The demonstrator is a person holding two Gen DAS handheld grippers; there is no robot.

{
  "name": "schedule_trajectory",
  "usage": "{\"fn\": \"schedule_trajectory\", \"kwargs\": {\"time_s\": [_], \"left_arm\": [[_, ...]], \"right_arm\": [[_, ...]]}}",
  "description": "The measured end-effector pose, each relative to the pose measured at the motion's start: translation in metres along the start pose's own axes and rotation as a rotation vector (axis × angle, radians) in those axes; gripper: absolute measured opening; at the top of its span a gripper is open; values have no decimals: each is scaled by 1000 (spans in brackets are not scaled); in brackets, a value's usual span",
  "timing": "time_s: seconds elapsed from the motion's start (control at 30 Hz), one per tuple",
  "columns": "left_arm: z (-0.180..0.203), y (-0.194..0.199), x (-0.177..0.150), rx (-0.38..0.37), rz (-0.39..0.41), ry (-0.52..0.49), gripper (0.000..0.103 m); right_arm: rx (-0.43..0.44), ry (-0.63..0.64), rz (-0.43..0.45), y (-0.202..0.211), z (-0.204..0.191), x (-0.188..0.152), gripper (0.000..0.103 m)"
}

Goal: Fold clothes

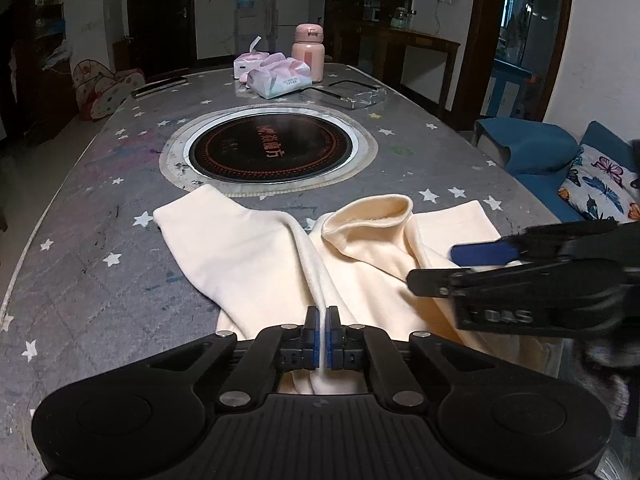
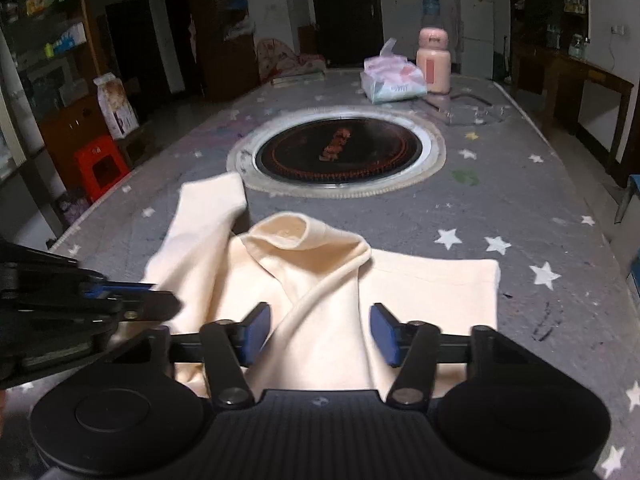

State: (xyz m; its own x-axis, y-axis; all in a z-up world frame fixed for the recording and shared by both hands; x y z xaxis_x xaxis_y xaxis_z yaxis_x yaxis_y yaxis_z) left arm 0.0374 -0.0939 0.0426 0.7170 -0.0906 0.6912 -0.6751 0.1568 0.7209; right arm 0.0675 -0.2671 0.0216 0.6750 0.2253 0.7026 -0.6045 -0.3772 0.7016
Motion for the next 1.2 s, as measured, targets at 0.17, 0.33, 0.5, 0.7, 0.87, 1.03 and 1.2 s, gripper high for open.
{"fn": "schedule_trajectory", "kwargs": {"time_s": [0.17,0.33,0.5,0.7,0.87,1.03,1.2], "left_arm": [[-9,21,-4,3,31,25,3],[-18,52,-13,7,76,41,2],[-24,81,-34,7,89,58,2],[-32,105,-69,12,59,90,2],[-36,114,-95,-3,11,101,2],[-33,107,-113,-26,-54,91,2],[-26,100,-121,-49,-92,65,2]], "right_arm": [[6,-27,-5,-4,7,-4,16],[-45,-40,79,32,16,-9,4],[-105,-29,123,68,25,-18,3],[-38,-17,97,67,19,-18,27],[-5,-9,43,33,8,-9,39],[7,-27,-6,-4,4,-4,43],[11,-13,-9,-11,2,-6,15]]}}
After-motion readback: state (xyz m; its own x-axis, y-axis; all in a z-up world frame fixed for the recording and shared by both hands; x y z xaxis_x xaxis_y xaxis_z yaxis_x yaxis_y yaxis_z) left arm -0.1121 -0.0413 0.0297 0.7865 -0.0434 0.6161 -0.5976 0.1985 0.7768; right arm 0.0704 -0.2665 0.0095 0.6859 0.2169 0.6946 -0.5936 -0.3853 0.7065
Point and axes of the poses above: each gripper's, at about its wrist camera, not at the fingertips, and y roughly against the way its jaws point, z to its right, x to its top, the point moved 1 cm from there along -y, roughly the way its jaws point, and after that the axes turned 1 degree about -z, right-handed, at the moved point
